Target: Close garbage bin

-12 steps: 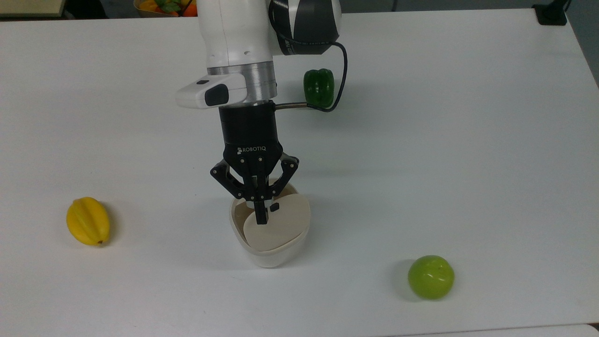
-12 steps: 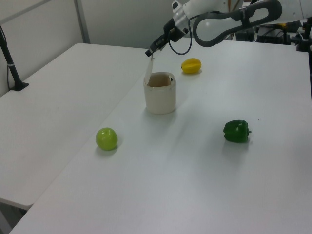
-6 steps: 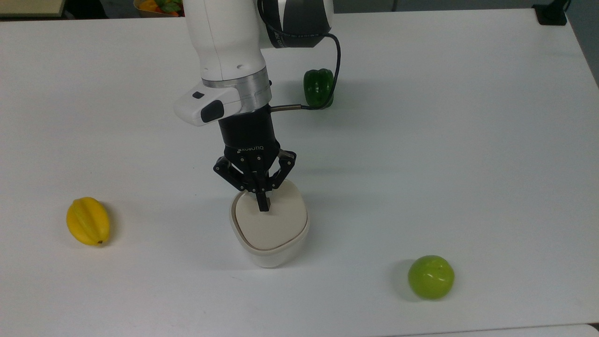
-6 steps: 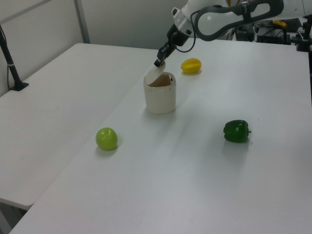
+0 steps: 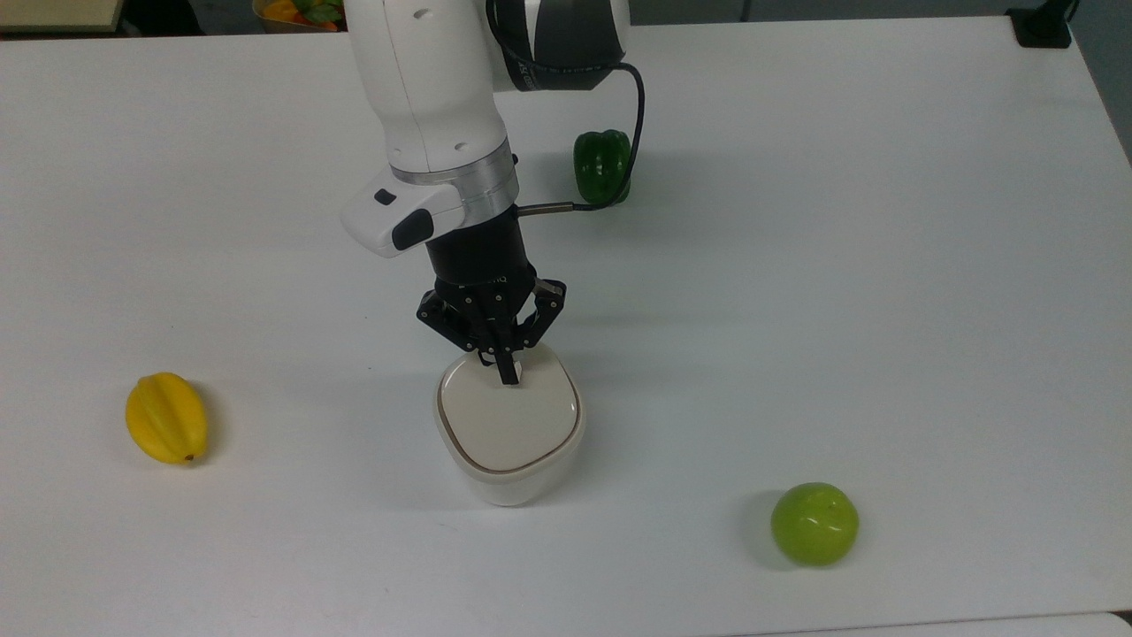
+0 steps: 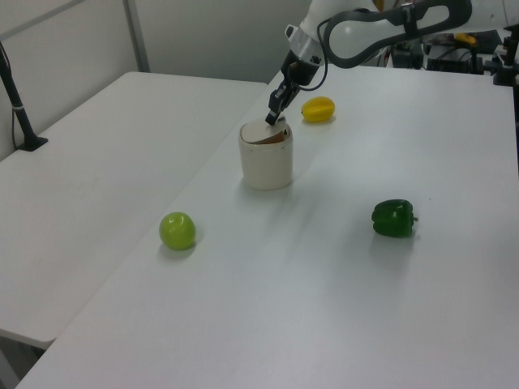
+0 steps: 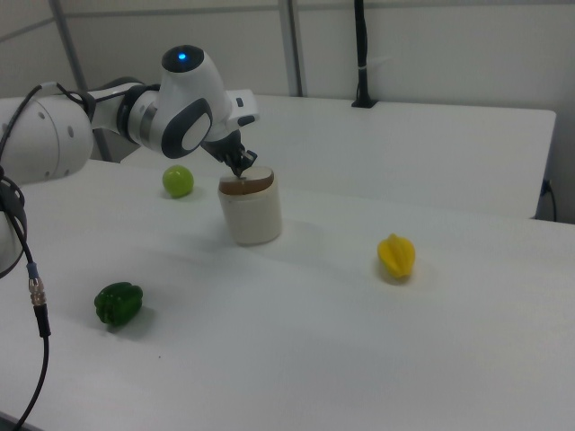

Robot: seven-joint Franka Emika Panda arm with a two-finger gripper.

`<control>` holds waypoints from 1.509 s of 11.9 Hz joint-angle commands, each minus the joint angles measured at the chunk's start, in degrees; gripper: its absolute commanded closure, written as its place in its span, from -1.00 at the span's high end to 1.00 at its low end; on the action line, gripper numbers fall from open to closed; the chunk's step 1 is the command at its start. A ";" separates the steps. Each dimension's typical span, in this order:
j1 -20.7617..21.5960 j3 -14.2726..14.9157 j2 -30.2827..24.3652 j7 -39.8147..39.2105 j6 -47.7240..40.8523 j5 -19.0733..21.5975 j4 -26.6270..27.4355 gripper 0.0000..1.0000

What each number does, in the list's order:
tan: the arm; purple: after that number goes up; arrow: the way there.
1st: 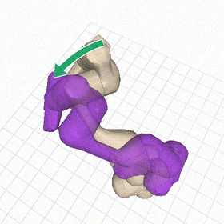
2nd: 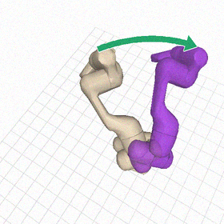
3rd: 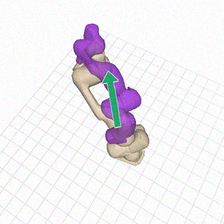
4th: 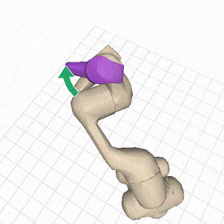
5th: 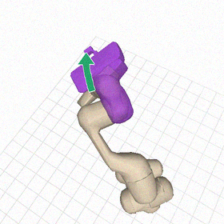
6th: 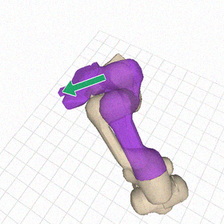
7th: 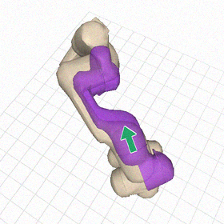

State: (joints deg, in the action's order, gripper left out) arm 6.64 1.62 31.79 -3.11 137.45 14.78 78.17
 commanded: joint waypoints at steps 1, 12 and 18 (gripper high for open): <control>-0.04 0.67 -1.03 0.74 -2.36 0.25 0.93 -1.00; -0.66 0.67 -0.24 0.38 -2.01 0.25 4.28 -1.00; -1.36 0.67 -4.35 1.26 -2.71 1.82 3.92 -1.00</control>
State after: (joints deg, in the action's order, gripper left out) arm 5.48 1.79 31.87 -2.87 136.64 14.80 79.71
